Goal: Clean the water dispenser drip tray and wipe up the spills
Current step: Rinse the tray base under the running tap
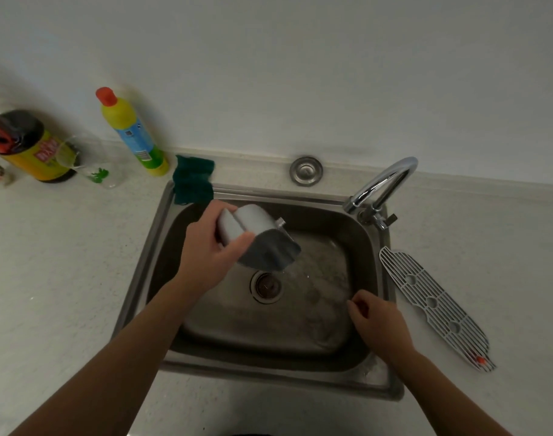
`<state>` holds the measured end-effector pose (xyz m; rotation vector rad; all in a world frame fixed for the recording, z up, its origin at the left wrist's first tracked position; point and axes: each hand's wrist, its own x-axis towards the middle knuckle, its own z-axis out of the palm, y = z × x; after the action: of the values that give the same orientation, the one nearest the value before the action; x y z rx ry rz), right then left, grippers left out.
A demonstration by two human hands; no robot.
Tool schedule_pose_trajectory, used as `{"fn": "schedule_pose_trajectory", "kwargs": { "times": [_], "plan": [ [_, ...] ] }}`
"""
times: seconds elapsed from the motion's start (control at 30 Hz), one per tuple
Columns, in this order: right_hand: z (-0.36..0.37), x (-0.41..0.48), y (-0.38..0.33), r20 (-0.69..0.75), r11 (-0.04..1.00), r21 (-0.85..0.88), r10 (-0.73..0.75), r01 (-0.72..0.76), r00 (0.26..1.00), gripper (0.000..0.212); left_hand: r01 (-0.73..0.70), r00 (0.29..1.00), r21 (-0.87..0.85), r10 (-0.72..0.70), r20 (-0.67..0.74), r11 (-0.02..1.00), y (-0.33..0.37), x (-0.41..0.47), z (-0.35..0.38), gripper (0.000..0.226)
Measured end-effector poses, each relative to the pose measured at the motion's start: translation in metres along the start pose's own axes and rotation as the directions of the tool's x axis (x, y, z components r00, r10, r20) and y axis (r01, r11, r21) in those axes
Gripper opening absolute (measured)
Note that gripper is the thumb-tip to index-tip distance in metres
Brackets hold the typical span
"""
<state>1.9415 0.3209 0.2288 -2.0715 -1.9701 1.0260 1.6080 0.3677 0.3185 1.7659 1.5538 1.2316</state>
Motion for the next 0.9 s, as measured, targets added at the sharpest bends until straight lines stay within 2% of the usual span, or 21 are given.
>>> {"fn": "schedule_pose_trajectory", "kwargs": {
  "times": [0.1, 0.17, 0.23, 0.3, 0.4, 0.47, 0.53, 0.57, 0.6, 0.67, 0.73, 0.83, 0.9],
  "plan": [
    [0.0, -0.003, 0.002, 0.005, 0.999, -0.03, -0.015, 0.015, 1.0, 0.012, -0.118, 0.985, 0.207, 0.088, 0.15, 0.971, 0.0, -0.001, 0.001, 0.051],
    [0.001, -0.004, 0.003, 0.011, 0.999, -0.036, -0.017, 0.017, 1.0, 0.012, -0.123, 0.982, 0.243, 0.083, 0.171, 0.962, -0.003, -0.003, 0.004, 0.053],
    [0.001, -0.005, 0.004, 0.009, 0.999, -0.044, -0.018, 0.019, 1.0, 0.013, -0.057, 0.993, 0.167, 0.038, 0.114, 0.984, -0.007, -0.006, 0.008, 0.047],
    [-0.004, -0.001, 0.004, -0.023, 0.999, -0.044, -0.033, 0.032, 0.999, 0.016, 0.067, 0.998, 0.01, -0.067, -0.003, 0.998, -0.011, -0.01, 0.01, 0.032],
    [-0.022, 0.016, 0.005, -0.114, 0.996, -0.065, -0.066, 0.059, 0.991, 0.019, 0.265, 0.932, -0.25, -0.314, -0.181, 0.931, -0.02, -0.019, 0.012, 0.013],
    [-0.041, 0.034, 0.002, -0.191, 0.996, -0.061, -0.077, 0.067, 0.978, 0.014, 0.41, 0.813, -0.48, -0.549, -0.193, 0.776, -0.026, -0.026, 0.015, 0.024],
    [-0.062, 0.055, -0.002, -0.307, 0.998, -0.031, -0.067, 0.061, 0.949, 0.007, 0.507, 0.626, -0.686, -0.77, -0.123, 0.522, -0.03, -0.031, 0.019, 0.037],
    [-0.071, 0.067, -0.003, -0.365, 0.998, -0.016, -0.056, 0.054, 0.929, 0.016, 0.525, 0.537, -0.754, -0.841, -0.067, 0.395, -0.032, -0.034, 0.022, 0.043],
    [-0.08, 0.079, -0.004, -0.409, 0.999, -0.004, -0.041, 0.043, 0.912, 0.023, 0.529, 0.476, -0.797, -0.879, -0.005, 0.291, -0.034, -0.037, 0.025, 0.046],
    [-0.094, 0.103, -0.005, -0.427, 1.0, 0.0, 0.011, -0.012, 0.904, 0.033, 0.522, 0.415, -0.84, -0.905, 0.097, 0.15, -0.038, -0.041, 0.032, 0.042],
    [-0.102, 0.124, -0.005, -0.374, 0.994, -0.03, 0.082, -0.101, 0.924, 0.033, 0.5, 0.37, -0.865, -0.915, 0.164, 0.047, -0.041, -0.042, 0.039, 0.037],
    [-0.106, 0.143, -0.004, -0.355, 0.984, -0.073, 0.125, -0.161, 0.926, 0.018, 0.5, 0.319, -0.866, -0.924, 0.212, -0.026, -0.046, -0.037, 0.055, 0.054],
    [-0.104, 0.146, -0.003, -0.379, 0.986, -0.104, 0.08, -0.128, 0.922, 0.02, 0.509, 0.308, -0.86, -0.923, 0.23, -0.045, -0.048, -0.03, 0.064, 0.06]
  ]
}}
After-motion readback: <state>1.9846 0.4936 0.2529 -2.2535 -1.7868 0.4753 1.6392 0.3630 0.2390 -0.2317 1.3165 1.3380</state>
